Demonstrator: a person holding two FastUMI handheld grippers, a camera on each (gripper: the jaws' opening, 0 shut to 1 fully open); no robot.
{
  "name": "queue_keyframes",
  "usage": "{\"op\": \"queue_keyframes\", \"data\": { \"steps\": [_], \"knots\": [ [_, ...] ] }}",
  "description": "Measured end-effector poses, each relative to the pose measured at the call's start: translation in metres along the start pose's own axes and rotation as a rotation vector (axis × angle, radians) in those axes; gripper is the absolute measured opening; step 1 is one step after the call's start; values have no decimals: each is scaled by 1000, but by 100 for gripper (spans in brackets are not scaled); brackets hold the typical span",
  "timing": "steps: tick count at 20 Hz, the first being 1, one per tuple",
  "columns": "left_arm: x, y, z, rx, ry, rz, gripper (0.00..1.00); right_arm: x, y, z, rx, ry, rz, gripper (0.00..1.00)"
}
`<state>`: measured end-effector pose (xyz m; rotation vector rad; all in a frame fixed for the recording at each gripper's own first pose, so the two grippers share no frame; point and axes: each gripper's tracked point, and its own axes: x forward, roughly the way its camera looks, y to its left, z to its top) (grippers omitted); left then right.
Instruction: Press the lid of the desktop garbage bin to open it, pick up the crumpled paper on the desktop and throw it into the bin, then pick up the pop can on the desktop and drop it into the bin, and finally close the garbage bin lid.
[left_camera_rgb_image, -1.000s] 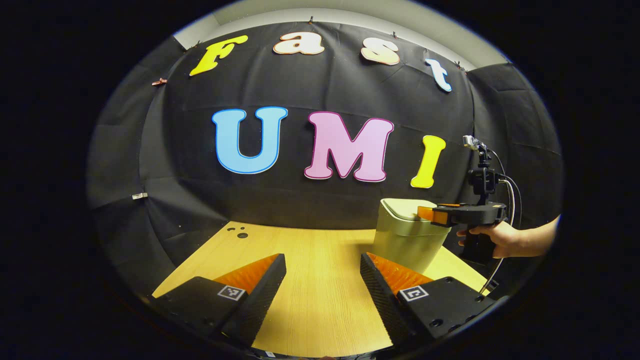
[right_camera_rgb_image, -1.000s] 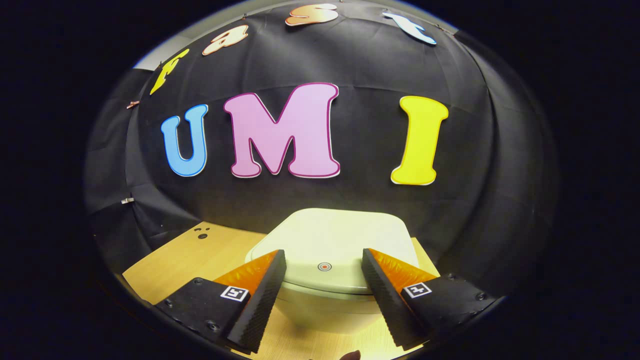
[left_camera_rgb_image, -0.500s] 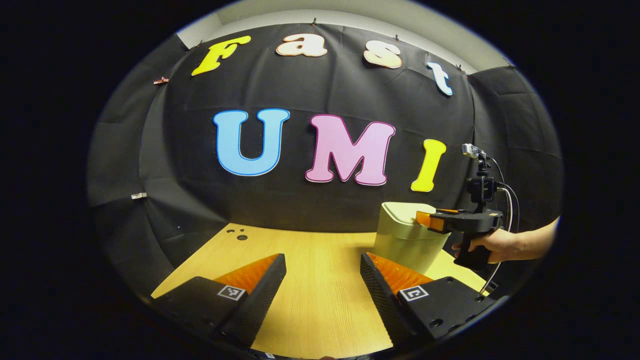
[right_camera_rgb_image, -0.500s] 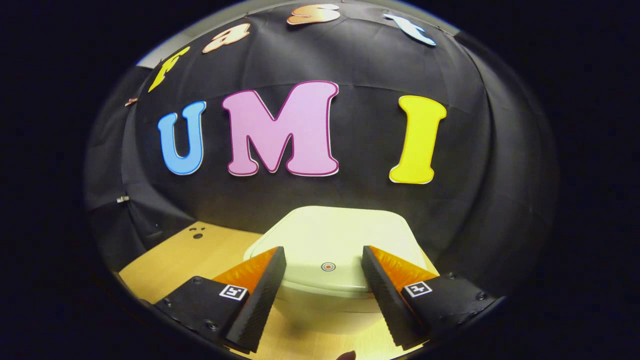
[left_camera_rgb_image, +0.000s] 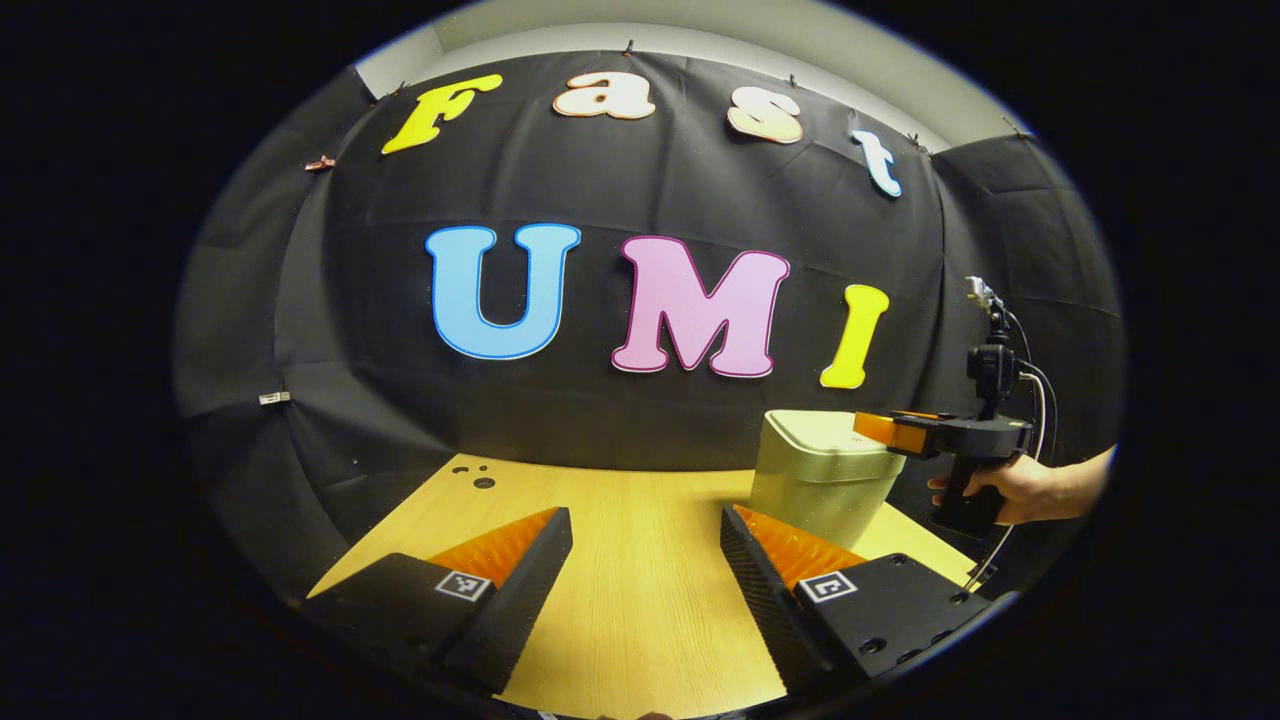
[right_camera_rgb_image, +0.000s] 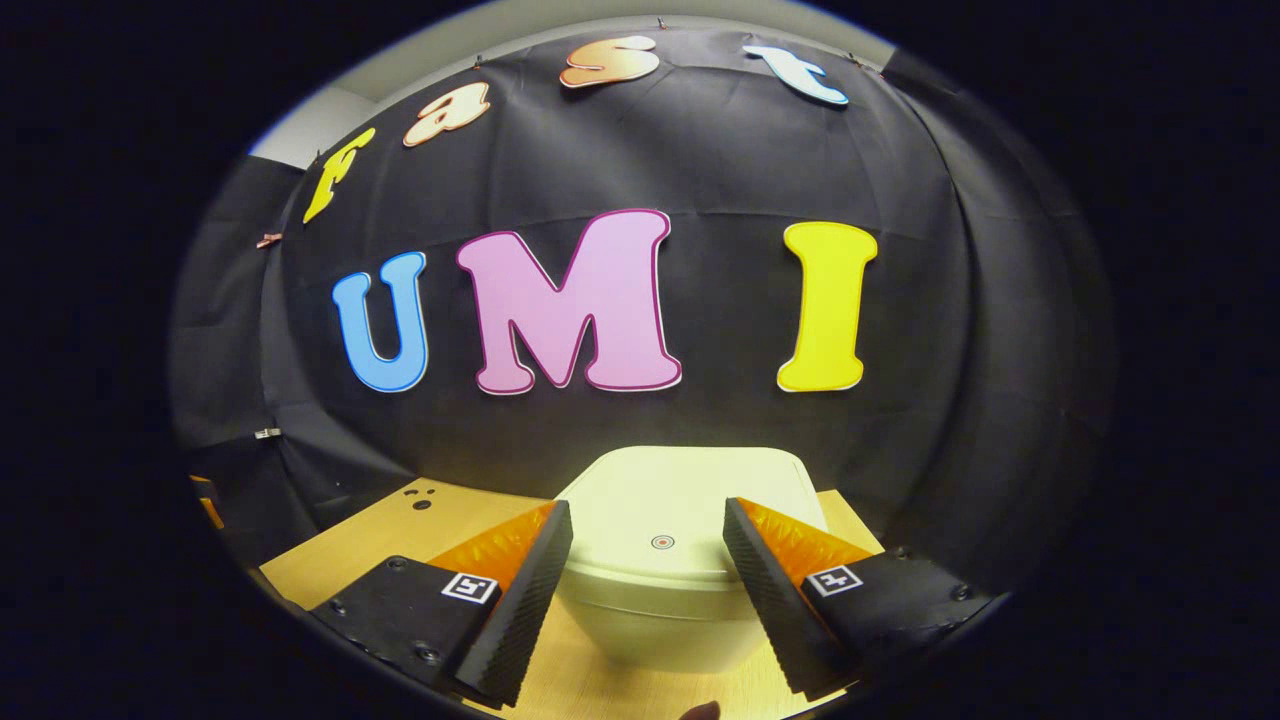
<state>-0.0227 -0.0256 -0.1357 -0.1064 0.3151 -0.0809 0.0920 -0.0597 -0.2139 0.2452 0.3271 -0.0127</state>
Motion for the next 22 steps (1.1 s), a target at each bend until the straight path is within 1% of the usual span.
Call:
{"op": "queue_keyframes", "data": {
  "steps": [8,9,10,11,12,13,14,16,17,18,22],
  "knots": [
    [13,1,3,1,-7,-45,96,-61,23,17,-9,-37,33,96],
    [15,0,4,2,-9,-49,99,-68,24,18,-15,-42,35,96],
    [17,-1,5,3,-11,-54,96,-76,27,18,-18,-44,38,96],
    [19,-1,6,5,-13,-58,96,-83,30,18,-22,-45,41,96],
    [21,-1,7,5,-15,-59,96,-88,32,18,-25,-46,46,96],
    [21,-1,7,6,-18,-59,99,-96,32,21,-31,-47,48,96],
    [22,-1,7,6,-20,-58,96,-100,33,19,-35,-47,46,96],
    [25,1,7,5,-19,-53,96,-108,34,18,-37,-49,45,96],
    [26,0,6,4,-18,-50,99,-112,34,15,-33,-45,47,96],
    [26,-2,7,3,-21,-49,96,-115,35,13,-30,-41,49,96],
    [28,-7,6,7,-24,-37,96,-126,31,5,-49,-37,45,96]
  ]
}}
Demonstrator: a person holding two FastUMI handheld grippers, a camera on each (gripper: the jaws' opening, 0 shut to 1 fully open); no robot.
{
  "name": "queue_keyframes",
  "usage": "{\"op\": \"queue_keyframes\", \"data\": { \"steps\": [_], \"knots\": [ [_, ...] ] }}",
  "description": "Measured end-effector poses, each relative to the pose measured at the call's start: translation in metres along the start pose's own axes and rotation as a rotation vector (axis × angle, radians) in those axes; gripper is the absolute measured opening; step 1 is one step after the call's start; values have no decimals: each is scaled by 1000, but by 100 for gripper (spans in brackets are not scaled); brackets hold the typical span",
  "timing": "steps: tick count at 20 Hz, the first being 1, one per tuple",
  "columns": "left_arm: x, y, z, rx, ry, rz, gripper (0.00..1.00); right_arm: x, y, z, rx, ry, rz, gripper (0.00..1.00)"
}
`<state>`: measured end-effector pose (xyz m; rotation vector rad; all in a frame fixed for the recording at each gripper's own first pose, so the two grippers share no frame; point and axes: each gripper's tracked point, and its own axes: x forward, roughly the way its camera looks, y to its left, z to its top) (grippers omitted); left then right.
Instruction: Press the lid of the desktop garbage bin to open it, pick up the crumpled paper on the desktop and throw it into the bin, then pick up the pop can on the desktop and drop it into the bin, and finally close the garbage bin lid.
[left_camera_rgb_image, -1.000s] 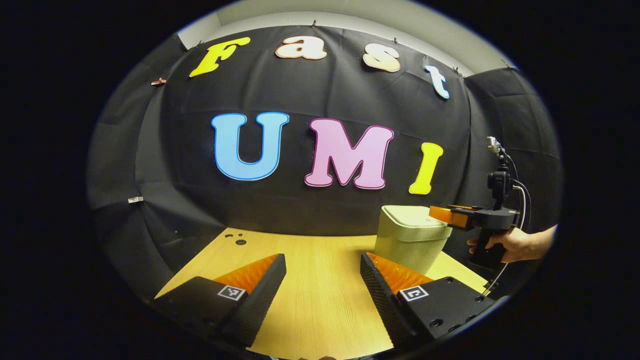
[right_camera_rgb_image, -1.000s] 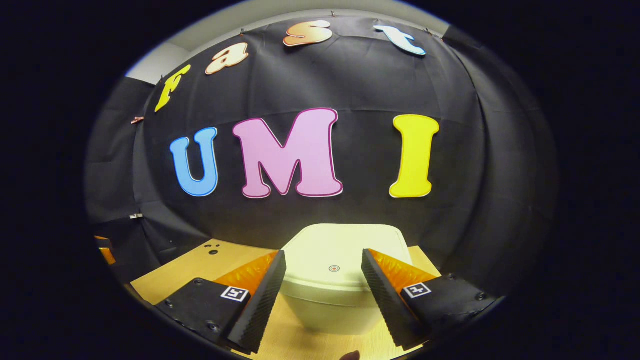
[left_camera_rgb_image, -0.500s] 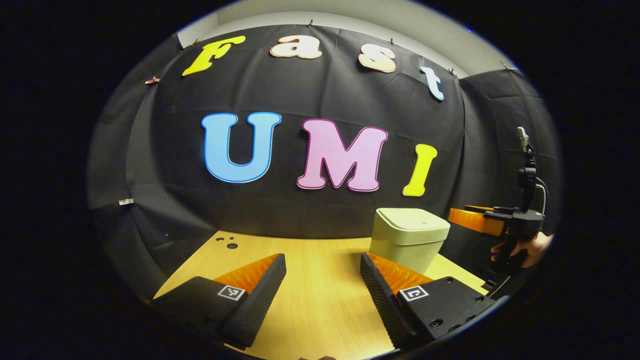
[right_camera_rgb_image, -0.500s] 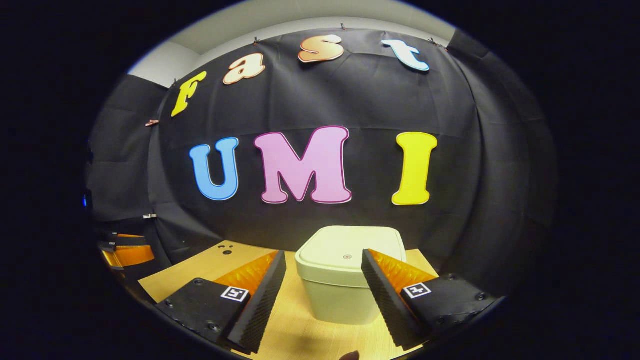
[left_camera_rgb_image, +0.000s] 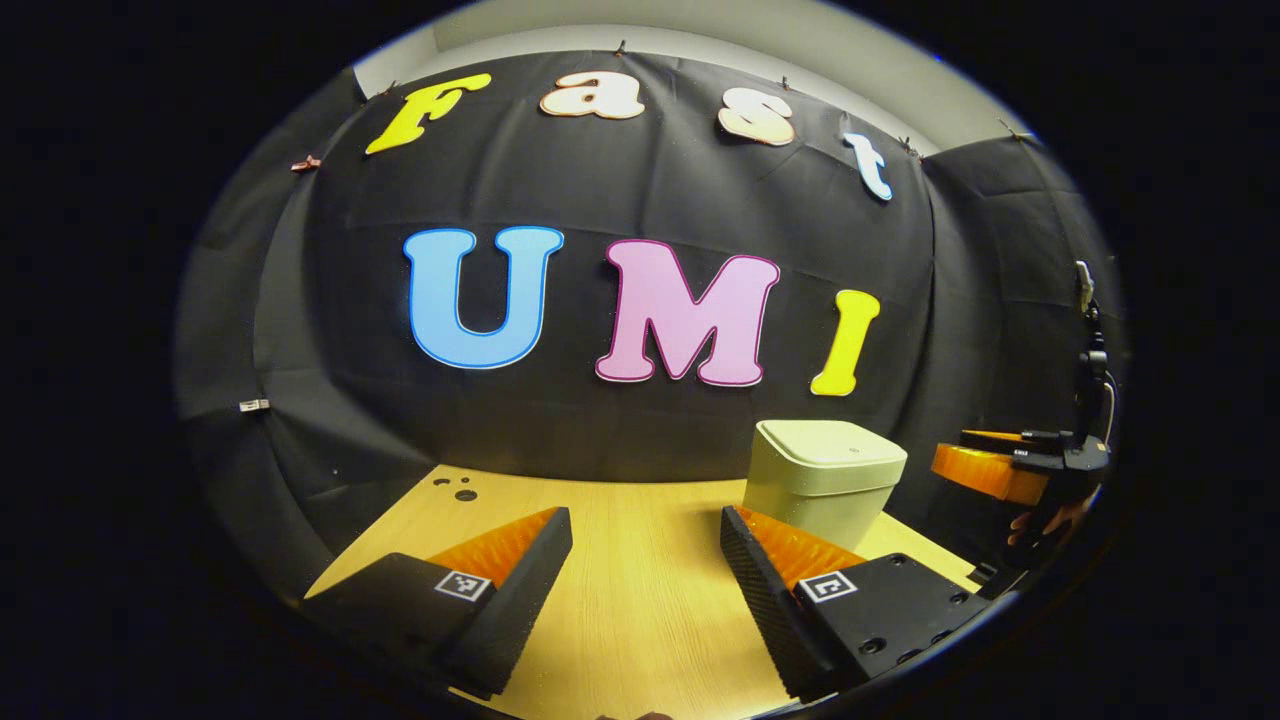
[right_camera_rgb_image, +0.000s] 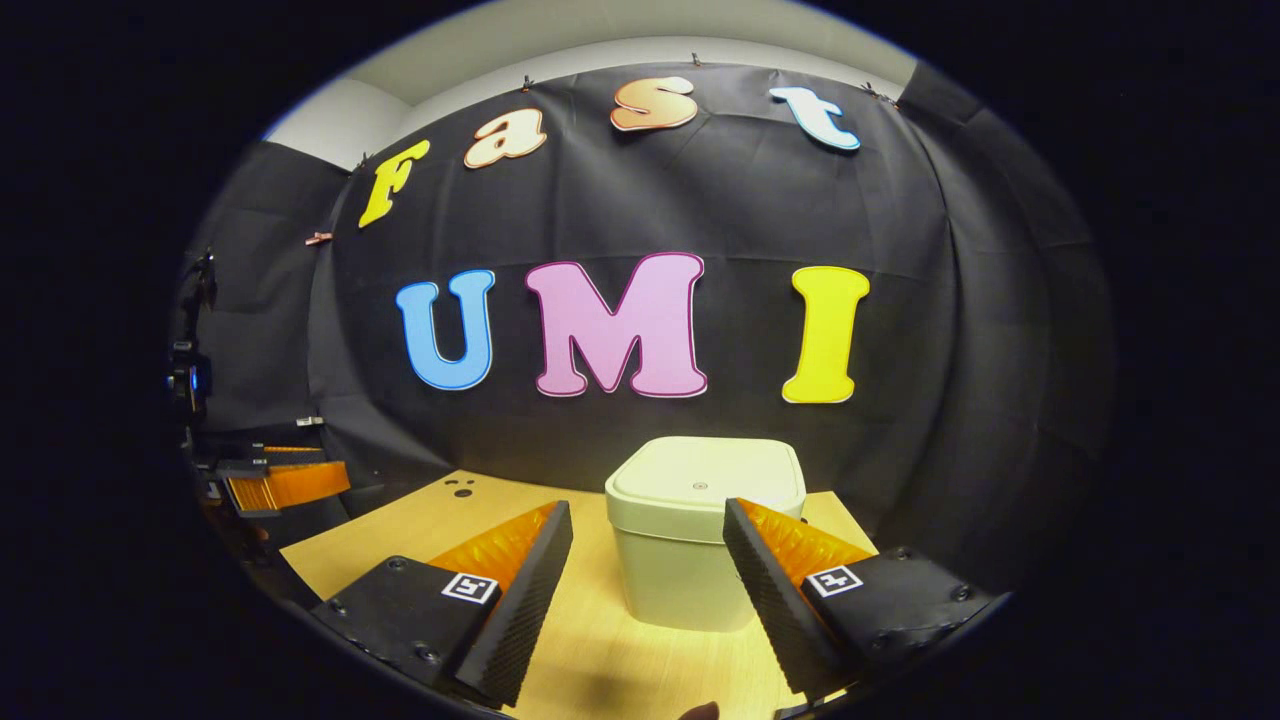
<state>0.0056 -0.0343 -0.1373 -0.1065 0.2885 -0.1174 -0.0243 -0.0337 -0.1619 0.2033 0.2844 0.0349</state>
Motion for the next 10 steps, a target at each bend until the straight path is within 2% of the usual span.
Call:
{"op": "queue_keyframes", "data": {
  "steps": [10],
  "knots": [
    [13,-17,-12,15,13,32,96,-4,-18,-9,13,27,14,96]
  ]
}}
